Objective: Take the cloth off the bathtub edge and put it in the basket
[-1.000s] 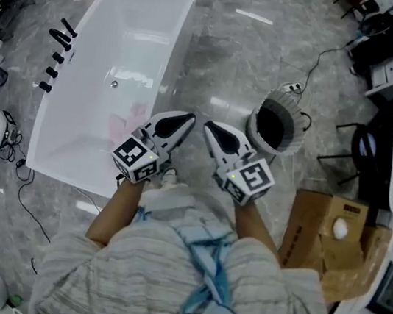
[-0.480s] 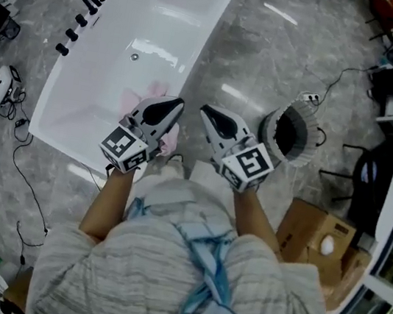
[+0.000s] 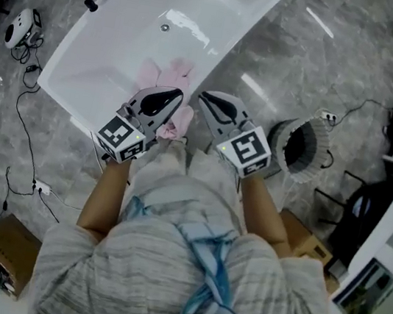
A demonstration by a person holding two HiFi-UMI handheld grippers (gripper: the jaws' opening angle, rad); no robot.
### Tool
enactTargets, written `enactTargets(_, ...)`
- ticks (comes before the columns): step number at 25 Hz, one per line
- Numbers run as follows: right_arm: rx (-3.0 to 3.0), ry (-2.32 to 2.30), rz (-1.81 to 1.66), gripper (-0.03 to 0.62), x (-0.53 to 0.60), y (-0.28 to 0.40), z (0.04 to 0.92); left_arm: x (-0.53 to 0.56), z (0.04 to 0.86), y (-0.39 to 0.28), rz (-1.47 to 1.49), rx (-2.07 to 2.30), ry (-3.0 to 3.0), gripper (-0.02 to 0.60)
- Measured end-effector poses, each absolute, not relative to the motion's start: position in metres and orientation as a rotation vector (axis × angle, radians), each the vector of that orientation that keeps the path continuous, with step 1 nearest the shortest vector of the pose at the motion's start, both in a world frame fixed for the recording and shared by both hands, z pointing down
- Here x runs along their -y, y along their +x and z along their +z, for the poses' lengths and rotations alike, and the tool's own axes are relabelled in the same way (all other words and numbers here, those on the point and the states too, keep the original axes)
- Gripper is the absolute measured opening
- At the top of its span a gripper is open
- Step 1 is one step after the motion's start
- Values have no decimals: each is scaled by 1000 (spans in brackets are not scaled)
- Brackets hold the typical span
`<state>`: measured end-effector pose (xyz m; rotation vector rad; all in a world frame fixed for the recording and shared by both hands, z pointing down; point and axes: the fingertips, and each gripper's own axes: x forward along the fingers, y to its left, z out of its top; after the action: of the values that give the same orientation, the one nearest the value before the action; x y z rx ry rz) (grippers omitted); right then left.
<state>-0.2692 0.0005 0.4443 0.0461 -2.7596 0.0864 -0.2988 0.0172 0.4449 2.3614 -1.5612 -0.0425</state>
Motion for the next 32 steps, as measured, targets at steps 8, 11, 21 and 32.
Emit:
enactTargets(8, 2666, -166, 37, 6, -7, -305, 493, -33, 497, -326, 86, 1619, 2226, 25)
enactTargets(11, 2611, -270, 1, 8, -15, -314, 513, -40, 520, -330, 143, 1601, 2183, 52)
enactTargets(21, 2365, -578, -49, 128, -38, -331, 598, -61, 604, -342, 354, 1521, 2074, 178)
enactTargets(32, 1921, -889, -233, 362, -57, -324, 711, -90, 716, -345, 570, 1280, 1954, 321)
